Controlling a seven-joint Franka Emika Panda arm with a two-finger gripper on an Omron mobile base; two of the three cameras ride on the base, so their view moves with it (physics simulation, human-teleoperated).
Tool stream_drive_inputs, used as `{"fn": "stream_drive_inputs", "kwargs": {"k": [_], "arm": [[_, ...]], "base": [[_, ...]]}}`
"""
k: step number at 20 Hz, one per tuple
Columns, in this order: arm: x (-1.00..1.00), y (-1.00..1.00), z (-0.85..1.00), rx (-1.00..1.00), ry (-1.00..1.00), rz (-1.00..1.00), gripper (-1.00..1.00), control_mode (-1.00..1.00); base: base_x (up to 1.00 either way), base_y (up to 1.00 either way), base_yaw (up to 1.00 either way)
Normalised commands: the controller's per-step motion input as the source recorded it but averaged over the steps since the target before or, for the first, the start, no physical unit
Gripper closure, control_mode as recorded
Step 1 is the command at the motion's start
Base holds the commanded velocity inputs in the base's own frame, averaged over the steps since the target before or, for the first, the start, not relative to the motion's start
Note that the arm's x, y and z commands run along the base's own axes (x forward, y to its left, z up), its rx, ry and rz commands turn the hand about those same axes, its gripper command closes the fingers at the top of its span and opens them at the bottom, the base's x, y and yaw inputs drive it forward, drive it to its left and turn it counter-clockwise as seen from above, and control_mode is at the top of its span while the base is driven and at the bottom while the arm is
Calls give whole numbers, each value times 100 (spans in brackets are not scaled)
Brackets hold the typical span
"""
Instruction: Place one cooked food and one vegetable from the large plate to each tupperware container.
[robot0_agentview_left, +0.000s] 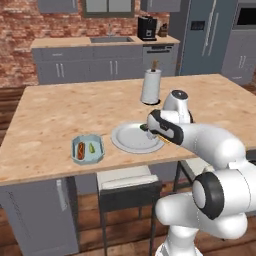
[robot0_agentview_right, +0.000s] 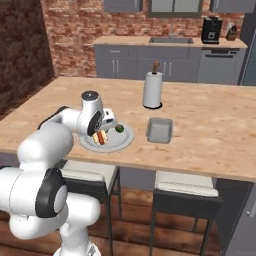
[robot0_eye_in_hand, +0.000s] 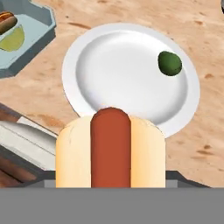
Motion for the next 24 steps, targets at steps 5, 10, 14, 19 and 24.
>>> {"fn": "stream_drive_inputs", "kwargs": {"k": [5, 10, 14, 19, 24], "arm": [[0, 0, 0, 0, 0, 0, 100, 100], [0, 0, 0, 0, 0, 0, 100, 100], [0, 0, 0, 0, 0, 0, 100, 100], [0, 0, 0, 0, 0, 0, 100, 100], [0, 0, 0, 0, 0, 0, 100, 100]], "base": [[0, -100, -10], [25, -37, -2], [48, 68, 0], [95, 24, 10], [89, -47, 19]]}}
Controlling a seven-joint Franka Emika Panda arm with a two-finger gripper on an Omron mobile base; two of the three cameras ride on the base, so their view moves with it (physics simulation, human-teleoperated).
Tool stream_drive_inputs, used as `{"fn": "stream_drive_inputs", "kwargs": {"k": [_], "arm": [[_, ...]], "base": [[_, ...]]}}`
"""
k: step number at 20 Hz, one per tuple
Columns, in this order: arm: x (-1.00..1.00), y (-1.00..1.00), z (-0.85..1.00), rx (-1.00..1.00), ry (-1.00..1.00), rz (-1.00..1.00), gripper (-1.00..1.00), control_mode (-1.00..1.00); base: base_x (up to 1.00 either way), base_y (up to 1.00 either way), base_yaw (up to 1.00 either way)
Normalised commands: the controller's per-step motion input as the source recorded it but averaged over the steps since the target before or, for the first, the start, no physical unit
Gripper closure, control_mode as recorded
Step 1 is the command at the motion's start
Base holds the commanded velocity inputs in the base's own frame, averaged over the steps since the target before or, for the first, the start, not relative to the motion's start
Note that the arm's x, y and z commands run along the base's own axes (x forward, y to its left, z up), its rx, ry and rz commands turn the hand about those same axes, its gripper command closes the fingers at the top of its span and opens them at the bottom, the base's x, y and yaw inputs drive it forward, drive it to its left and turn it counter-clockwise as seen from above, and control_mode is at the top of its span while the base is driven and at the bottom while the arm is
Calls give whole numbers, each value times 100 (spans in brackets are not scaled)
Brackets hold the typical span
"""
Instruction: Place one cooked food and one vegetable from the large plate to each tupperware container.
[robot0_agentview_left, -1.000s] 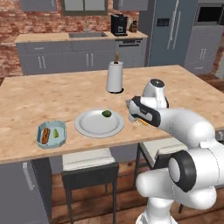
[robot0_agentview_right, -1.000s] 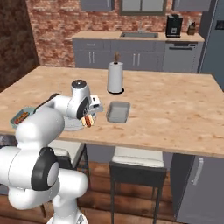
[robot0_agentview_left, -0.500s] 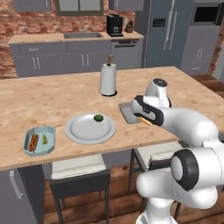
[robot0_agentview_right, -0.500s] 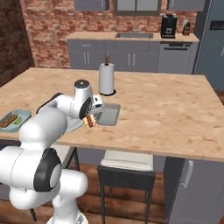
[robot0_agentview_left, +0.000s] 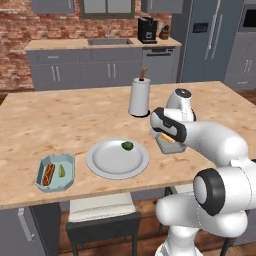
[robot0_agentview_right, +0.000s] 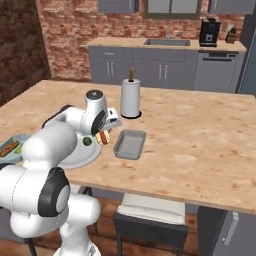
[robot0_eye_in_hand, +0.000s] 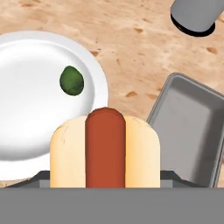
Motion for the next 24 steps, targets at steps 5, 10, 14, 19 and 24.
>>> {"fn": "stream_drive_inputs", "kwargs": {"k": [5, 10, 14, 19, 24], "arm": [[0, 0, 0, 0, 0, 0, 100, 100], [0, 0, 0, 0, 0, 0, 100, 100], [0, 0, 0, 0, 0, 0, 100, 100], [0, 0, 0, 0, 0, 0, 100, 100], [0, 0, 0, 0, 0, 0, 100, 100]], "base": [[-4, -64, 16], [26, -33, 6], [81, -10, 0], [100, -29, 2], [96, -1, -19]]}}
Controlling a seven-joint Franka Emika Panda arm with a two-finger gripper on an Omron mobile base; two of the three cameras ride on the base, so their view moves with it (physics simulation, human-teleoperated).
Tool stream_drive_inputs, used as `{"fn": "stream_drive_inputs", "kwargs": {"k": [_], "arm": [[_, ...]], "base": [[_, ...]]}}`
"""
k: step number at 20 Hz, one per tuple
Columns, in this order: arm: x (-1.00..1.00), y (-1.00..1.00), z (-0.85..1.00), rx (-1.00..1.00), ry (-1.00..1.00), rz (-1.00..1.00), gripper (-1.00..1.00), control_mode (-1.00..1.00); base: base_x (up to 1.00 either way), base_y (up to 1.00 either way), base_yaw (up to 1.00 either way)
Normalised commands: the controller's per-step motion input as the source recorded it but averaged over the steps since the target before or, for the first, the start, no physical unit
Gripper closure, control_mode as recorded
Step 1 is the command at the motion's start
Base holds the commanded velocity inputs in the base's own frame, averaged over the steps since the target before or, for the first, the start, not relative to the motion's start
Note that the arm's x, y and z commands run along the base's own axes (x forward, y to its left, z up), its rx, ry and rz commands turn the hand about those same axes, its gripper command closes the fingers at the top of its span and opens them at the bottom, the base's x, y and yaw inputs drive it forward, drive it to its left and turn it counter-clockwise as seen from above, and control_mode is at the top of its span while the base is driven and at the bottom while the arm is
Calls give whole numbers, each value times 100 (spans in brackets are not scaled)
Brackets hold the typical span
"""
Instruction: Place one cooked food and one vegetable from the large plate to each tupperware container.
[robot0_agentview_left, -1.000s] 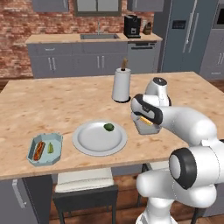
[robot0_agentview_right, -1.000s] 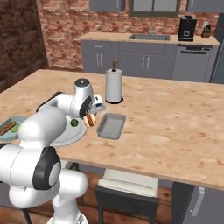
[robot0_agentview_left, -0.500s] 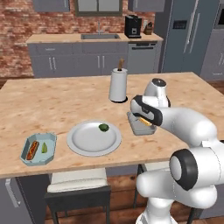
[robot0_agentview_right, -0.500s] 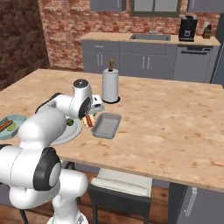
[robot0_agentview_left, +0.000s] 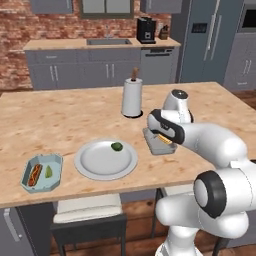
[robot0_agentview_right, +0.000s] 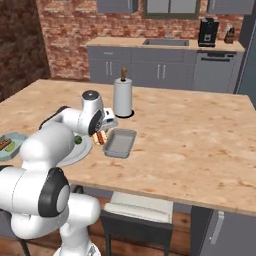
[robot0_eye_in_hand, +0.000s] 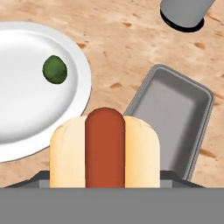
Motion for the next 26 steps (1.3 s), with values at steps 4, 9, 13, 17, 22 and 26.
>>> {"fn": "stream_drive_inputs", "kwargs": {"k": [4, 9, 13, 17, 22, 26], "arm": [[0, 0, 0, 0, 0, 0, 100, 100], [35, 0, 0, 0, 2, -10, 100, -100], [97, -2, -16, 0, 3, -16, 100, -100], [83, -2, -23, 0, 0, -20, 100, -100], [67, 0, -35, 0, 4, -23, 100, -100], [38, 0, -50, 3, 3, -4, 100, -100]], "base": [[69, 0, -31], [39, 0, -19], [0, 0, 0], [0, 0, 0], [0, 0, 0], [0, 0, 0]]}}
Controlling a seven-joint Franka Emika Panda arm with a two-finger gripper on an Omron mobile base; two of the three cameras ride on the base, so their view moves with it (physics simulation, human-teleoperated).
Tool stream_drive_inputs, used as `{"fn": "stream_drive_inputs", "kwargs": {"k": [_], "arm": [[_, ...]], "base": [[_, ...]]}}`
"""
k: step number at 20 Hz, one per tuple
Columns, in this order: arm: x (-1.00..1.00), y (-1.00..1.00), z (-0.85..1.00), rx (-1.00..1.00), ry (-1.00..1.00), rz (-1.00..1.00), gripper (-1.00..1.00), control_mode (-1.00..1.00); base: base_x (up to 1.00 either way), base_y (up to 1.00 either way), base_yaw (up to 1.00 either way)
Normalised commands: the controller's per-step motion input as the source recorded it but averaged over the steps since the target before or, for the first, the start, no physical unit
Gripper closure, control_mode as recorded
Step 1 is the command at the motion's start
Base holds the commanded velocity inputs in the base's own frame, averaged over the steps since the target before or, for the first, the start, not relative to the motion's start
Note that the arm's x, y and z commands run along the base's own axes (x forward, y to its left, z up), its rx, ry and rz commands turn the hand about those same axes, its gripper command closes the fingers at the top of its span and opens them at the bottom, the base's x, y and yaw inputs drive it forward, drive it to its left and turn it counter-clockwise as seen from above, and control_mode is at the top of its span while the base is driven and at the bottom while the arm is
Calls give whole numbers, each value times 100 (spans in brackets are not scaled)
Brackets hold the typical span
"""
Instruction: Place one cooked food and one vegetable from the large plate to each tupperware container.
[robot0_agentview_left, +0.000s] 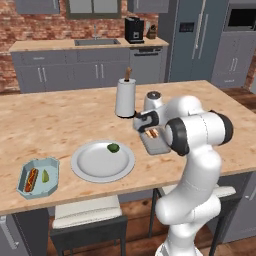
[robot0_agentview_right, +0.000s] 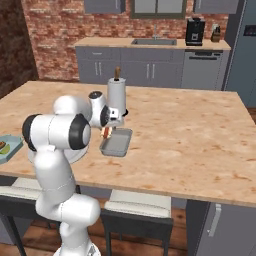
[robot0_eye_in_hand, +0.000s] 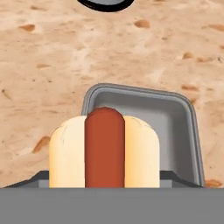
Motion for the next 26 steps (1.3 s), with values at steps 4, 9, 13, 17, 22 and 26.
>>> {"fn": "stream_drive_inputs", "kwargs": {"k": [4, 9, 13, 17, 22, 26], "arm": [[10, -17, -51, 9, 2, 6, 100, -100], [22, -28, -34, 15, 0, 15, 100, -100], [31, -5, -30, 4, 2, 0, 100, -100], [39, 0, -31, 0, 5, -6, 100, -100], [42, 2, -14, 0, 0, -10, 100, -100], [2, -6, -2, 0, 2, -14, 100, -100]], "base": [[0, 0, 0], [0, 0, 0], [0, 0, 0], [0, 0, 0], [0, 0, 0], [0, 0, 0]]}}
